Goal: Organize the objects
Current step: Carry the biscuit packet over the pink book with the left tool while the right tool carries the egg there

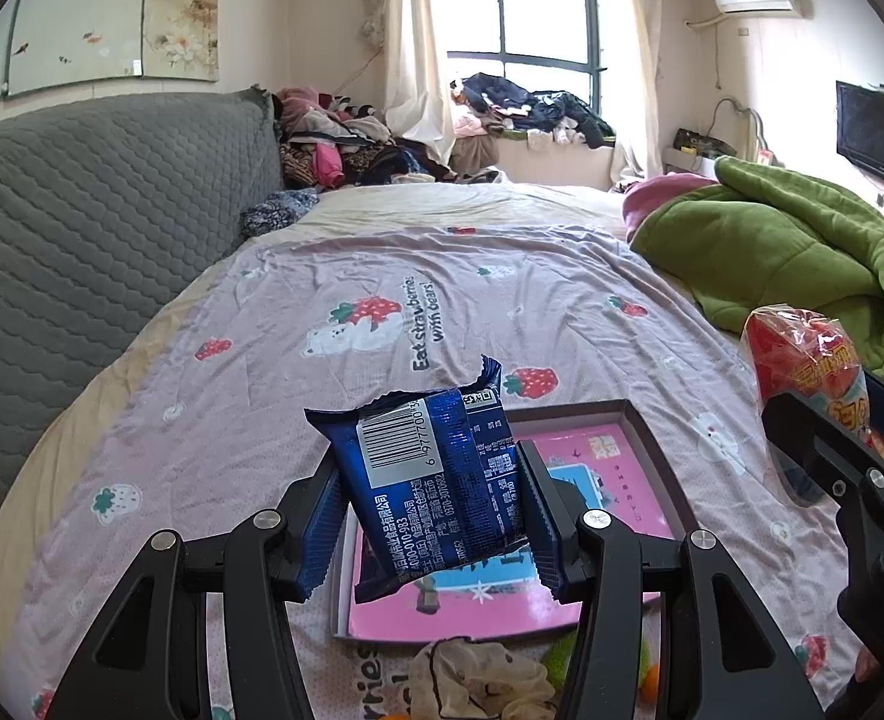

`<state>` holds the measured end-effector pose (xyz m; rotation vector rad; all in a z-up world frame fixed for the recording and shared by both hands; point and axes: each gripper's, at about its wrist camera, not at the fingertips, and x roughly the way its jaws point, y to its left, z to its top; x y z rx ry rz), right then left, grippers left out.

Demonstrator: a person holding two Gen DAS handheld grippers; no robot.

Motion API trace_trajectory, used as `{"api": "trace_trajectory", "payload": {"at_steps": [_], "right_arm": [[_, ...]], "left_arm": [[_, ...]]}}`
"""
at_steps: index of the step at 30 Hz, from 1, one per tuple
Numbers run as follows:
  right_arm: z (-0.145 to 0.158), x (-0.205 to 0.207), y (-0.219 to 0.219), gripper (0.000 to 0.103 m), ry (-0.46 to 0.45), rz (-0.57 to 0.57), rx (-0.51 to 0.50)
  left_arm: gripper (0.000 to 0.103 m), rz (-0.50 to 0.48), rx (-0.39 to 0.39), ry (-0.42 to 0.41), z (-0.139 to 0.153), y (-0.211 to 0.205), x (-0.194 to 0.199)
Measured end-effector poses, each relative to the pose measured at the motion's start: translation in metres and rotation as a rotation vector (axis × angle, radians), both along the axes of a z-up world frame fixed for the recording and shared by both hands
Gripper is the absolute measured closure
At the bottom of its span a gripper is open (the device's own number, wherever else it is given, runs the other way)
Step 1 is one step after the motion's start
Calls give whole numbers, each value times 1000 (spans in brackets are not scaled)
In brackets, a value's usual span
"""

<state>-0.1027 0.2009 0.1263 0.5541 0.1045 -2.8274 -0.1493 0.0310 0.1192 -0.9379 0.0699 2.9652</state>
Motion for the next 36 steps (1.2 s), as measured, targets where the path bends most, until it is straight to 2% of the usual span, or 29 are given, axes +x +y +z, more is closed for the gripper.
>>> {"api": "trace_trajectory", "payload": {"at_steps": [36], "right_arm": [[-61, -64, 8, 52, -169, -27, 21]], "left_arm": [[48, -3, -8, -92, -60, 9, -53]]}}
